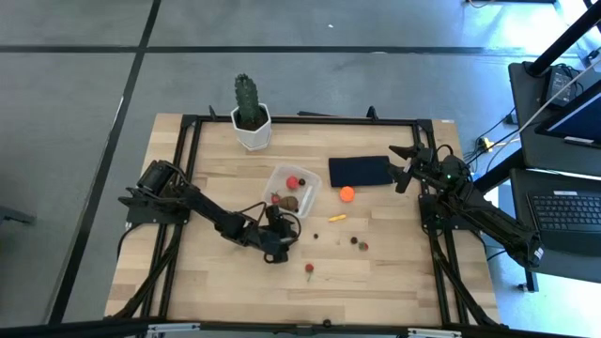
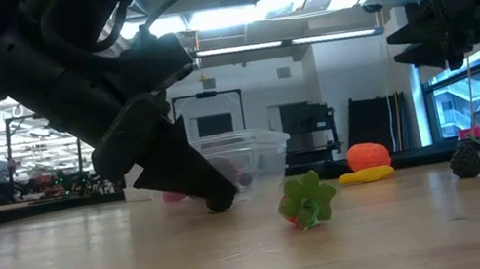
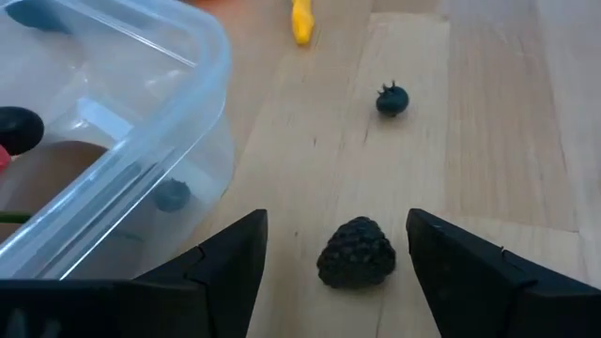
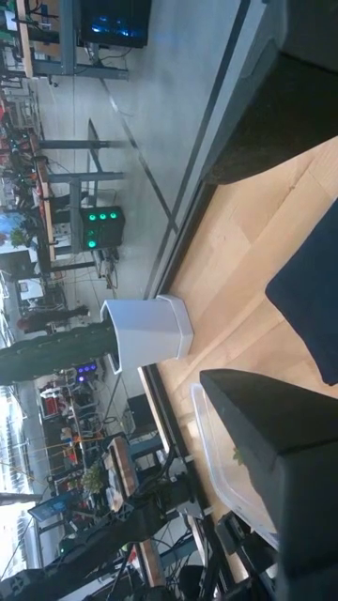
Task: Pick and placing Produce into tupperware
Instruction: Put the left blackberry into the transparent container
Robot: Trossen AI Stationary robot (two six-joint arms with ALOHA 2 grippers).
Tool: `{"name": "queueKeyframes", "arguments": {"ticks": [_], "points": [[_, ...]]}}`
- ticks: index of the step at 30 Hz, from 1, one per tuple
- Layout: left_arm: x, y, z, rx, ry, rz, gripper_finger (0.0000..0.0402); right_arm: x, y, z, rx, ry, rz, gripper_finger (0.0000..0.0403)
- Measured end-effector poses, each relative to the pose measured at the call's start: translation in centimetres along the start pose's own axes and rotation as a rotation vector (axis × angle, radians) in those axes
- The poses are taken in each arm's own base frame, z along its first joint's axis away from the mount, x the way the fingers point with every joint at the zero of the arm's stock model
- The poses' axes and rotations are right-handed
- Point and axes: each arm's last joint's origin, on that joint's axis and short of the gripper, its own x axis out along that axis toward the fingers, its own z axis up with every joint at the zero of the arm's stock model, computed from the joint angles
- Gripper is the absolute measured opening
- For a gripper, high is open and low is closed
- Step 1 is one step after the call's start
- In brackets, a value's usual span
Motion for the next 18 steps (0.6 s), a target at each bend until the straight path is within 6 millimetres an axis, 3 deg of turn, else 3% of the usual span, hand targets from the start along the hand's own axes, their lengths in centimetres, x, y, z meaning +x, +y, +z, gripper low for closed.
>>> {"name": "queueKeyframes", "arguments": {"ticks": [18], "points": [[0.77,-0.21,-0.71,-0.004,0.009,-0.010,0.0246,0.00,0.00,-0.01,-0.021,0.000,0.000,0.0339]]}}
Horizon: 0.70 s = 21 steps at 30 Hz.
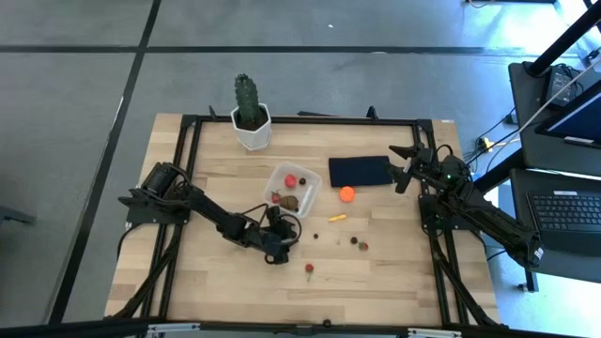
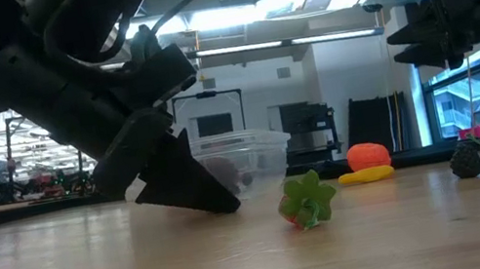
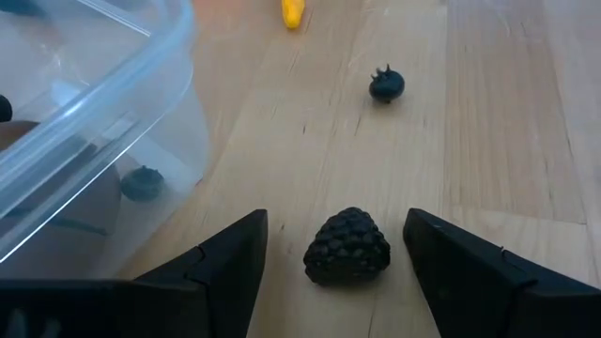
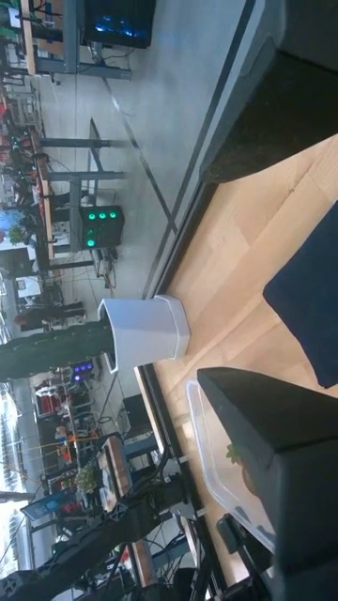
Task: Pick and placing Produce into tupperware
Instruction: Put the left blackberry into the transparent container
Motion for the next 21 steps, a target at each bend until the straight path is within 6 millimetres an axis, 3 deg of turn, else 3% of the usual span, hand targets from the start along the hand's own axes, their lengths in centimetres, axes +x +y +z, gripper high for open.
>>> {"name": "queueKeyframes", "arguments": {"ticks": [7,21], "points": [[-0.01,-0.03,-0.01,0.000,0.003,-0.005,0.0220,0.00,0.00,0.01,-0.001,0.000,0.000,0.0339],[-0.25,-0.03,0.03,0.016,0.009,-0.001,0.0112,0.00,0.00,0.00,0.002,0.000,0.000,0.0339]]}}
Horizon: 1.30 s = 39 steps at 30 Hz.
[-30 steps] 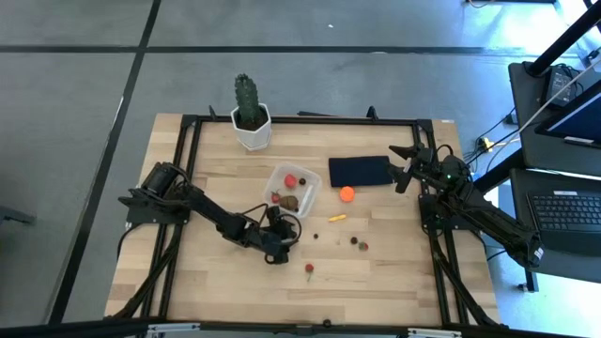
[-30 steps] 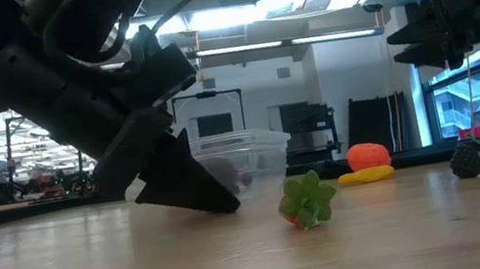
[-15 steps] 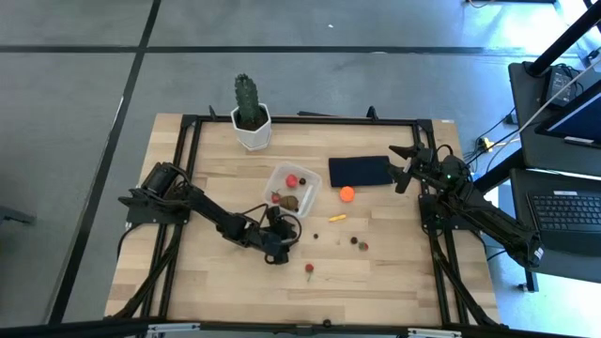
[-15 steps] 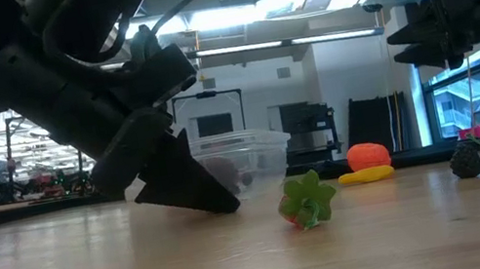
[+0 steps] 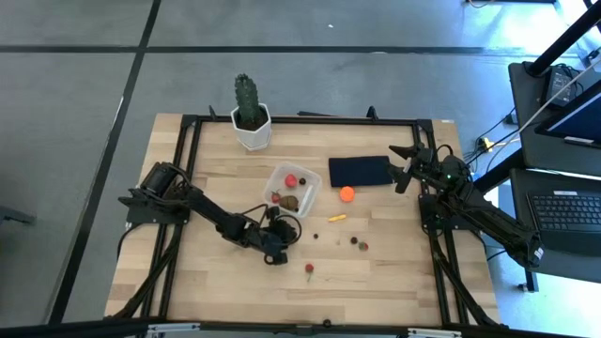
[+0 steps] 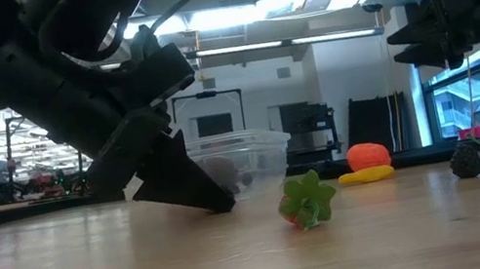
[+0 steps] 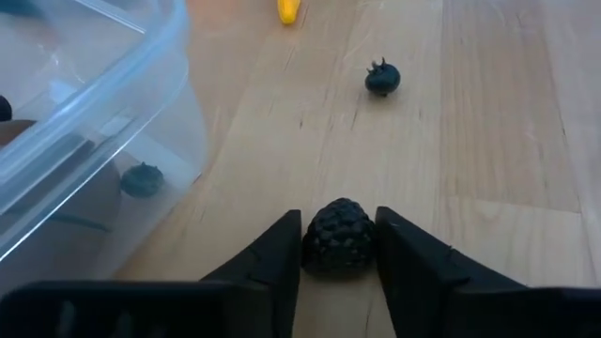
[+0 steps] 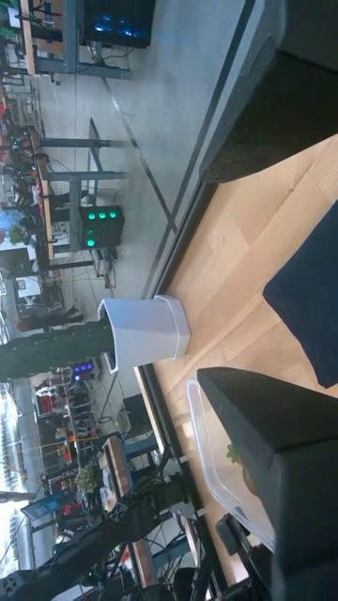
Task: Pick and placing Produce into tupperware
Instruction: Put the left blackberry into the transparent container
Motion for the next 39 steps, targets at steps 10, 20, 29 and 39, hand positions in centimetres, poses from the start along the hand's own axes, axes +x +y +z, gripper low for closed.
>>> {"name": "queueKeyframes", "arguments": {"ticks": [10,20,29,39], "points": [[-0.2,0.1,0.1,0.004,0.002,0.000,0.0117,0.0,0.0,0.0,0.000,0.000,0.000,0.0339],[-4.4,1.2,3.7,-0.019,-0.055,-0.036,0.0098,0.0,0.0,0.0,0.000,0.000,0.000,0.0339],[-5.8,6.8,6.9,-0.048,-0.091,0.120,0.0096,0.0,0.0,0.0,0.002,0.000,0.000,0.0339],[-3.5,12.7,7.2,-0.185,-0.006,0.165,0.0121,0.0,0.0,0.0,0.003,0.000,0.000,0.0339]]}}
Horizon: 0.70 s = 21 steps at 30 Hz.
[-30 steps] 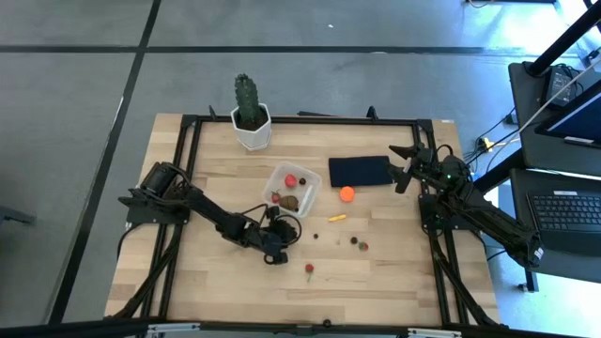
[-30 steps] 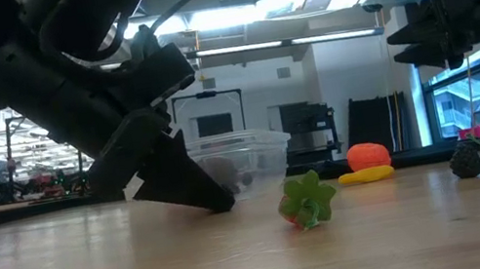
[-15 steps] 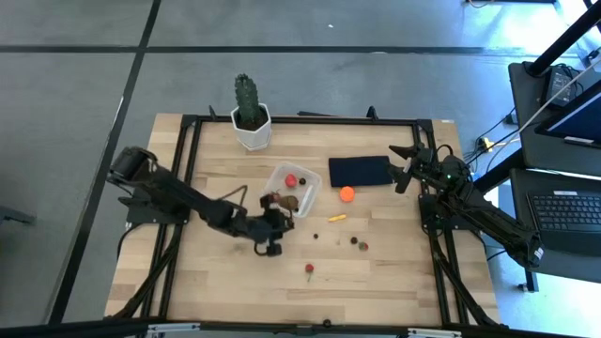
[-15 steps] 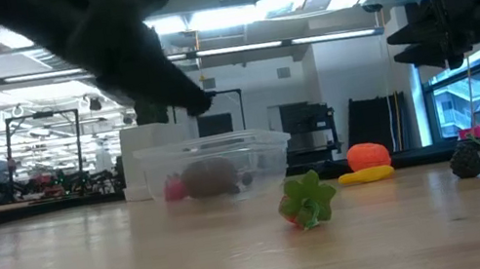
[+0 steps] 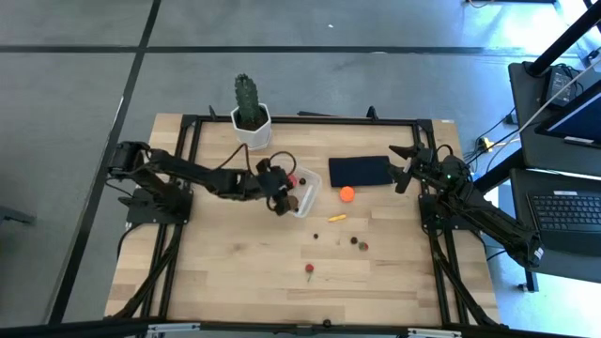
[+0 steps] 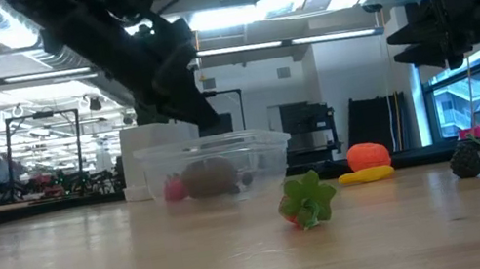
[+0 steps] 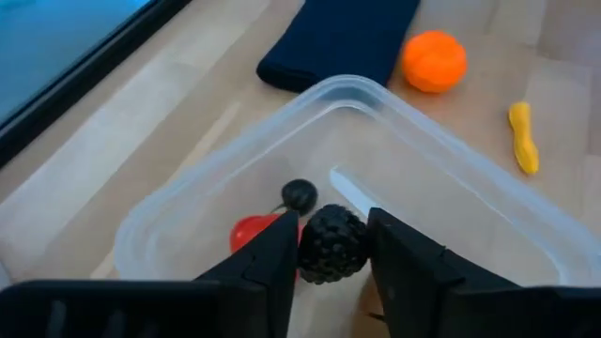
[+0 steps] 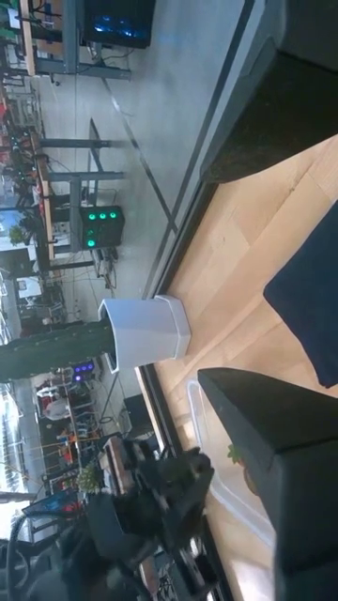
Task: Pick and placing Produce into tupperware
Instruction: Put the left blackberry into the transparent container
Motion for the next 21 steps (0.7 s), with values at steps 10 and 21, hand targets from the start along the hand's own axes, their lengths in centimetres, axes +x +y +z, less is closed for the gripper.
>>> {"name": "queueKeyframes", "arguments": {"ticks": [10,21], "points": [[0.5,1.3,0.3,-0.027,0.011,0.018,0.0112,0.0,0.0,0.0,-0.004,0.000,0.000,0.0339],[0.4,1.0,0.2,-0.022,0.008,0.014,0.0146,0.0,0.0,0.0,-0.006,-0.001,0.000,0.0339]]}}
